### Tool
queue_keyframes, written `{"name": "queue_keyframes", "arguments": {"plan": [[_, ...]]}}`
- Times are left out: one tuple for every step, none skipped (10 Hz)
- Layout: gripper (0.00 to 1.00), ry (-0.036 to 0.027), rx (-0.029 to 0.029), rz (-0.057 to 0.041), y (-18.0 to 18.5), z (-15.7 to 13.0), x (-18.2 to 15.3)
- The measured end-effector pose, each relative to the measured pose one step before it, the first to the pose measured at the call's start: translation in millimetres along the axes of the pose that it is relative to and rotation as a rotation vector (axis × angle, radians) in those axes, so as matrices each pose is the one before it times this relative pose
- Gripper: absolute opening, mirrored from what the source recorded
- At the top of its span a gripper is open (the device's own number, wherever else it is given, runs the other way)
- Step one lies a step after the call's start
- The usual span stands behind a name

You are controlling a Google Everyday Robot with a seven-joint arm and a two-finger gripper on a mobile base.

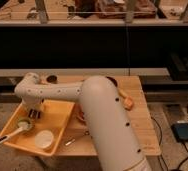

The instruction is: Wipe tray with eraser

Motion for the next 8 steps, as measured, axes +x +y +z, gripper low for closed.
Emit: {"name": "queue_keyframes", "arguments": {"plan": [[0.00, -0.00360, 0.00147, 0.03264, 14.73, 2.42, 7.97], [0.00, -0.00027, 0.00317, 0.02588, 14.12, -0.63, 6.38], [0.00, 0.00129, 0.00190, 0.03200, 20.53, -2.37, 7.35], [0.00, 0.00797, 0.00126, 0.04151, 27.70, -7.63, 10.76], [0.00, 0.00746, -0.00109, 0.04162, 25.30, -6.16, 10.56], [0.00, 0.00333, 0.00082, 0.03608, 17.15, -4.60, 7.76], [0.00, -0.00220, 0.00188, 0.01945, 8.83, -2.73, 3.31], [0.00, 0.00480, 0.00024, 0.00368, 12.57, -4.42, 2.79]]}}
